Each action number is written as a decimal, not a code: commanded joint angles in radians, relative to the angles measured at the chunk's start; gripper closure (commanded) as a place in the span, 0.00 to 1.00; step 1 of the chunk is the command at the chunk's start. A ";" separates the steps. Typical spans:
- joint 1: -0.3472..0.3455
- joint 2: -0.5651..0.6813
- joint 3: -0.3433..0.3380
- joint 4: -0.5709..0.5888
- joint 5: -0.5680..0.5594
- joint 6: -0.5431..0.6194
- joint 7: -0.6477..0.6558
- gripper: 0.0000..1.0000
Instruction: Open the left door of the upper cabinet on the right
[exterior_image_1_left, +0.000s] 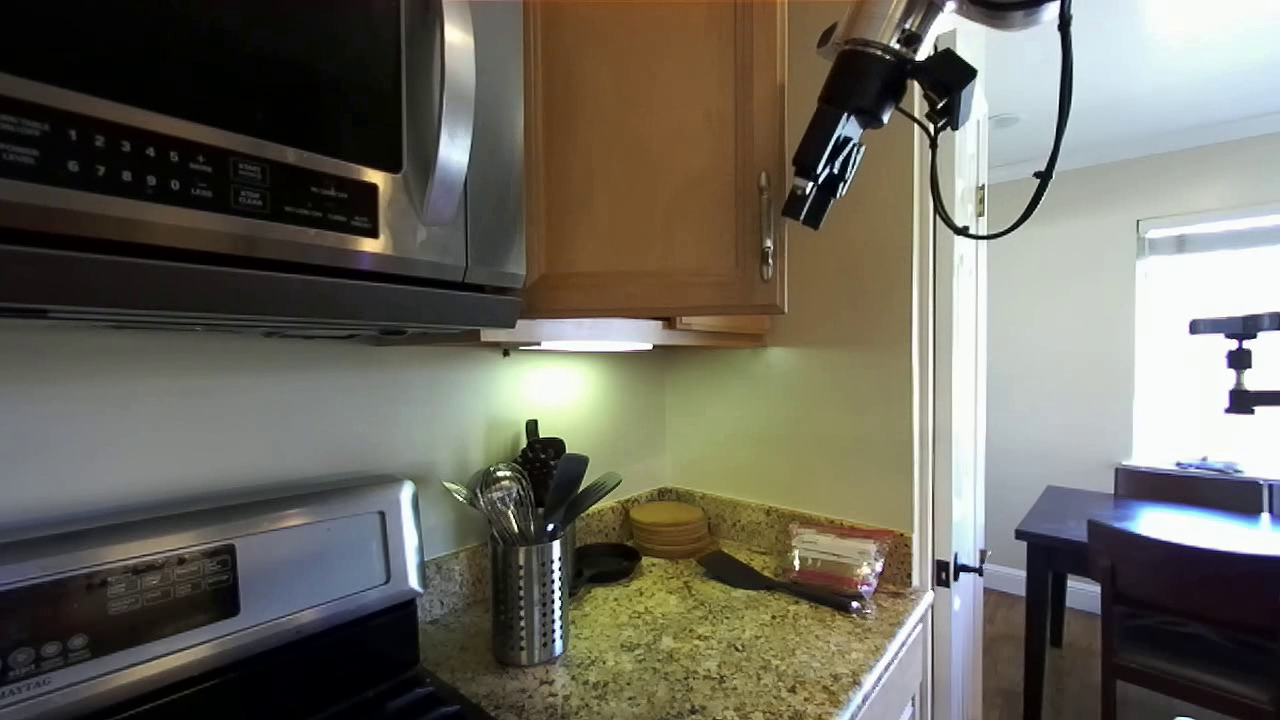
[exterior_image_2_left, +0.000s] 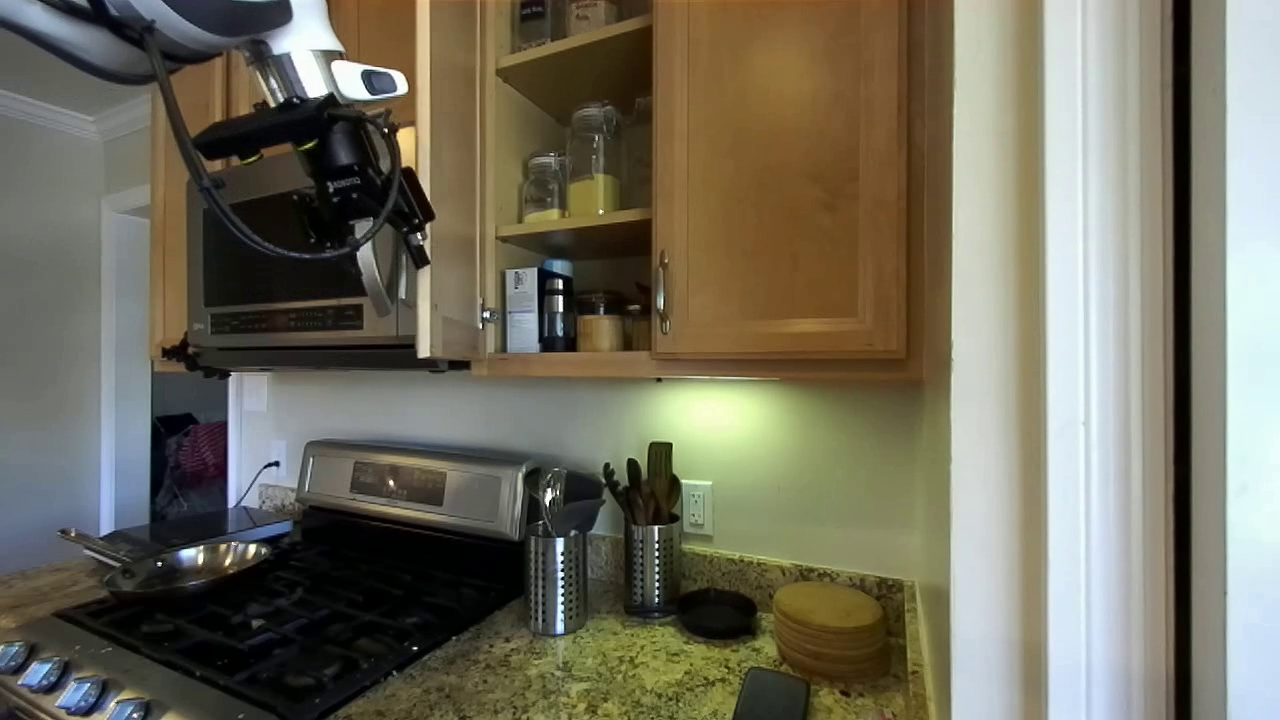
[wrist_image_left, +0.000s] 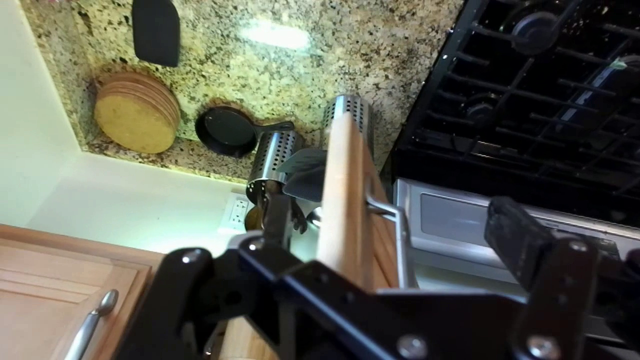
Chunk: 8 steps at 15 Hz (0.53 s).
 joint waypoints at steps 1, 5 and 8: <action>-0.039 0.015 -0.018 0.060 -0.044 -0.078 -0.018 0.00; -0.070 0.039 -0.049 0.080 -0.065 -0.129 -0.024 0.00; -0.083 0.066 -0.073 0.073 -0.063 -0.156 -0.033 0.00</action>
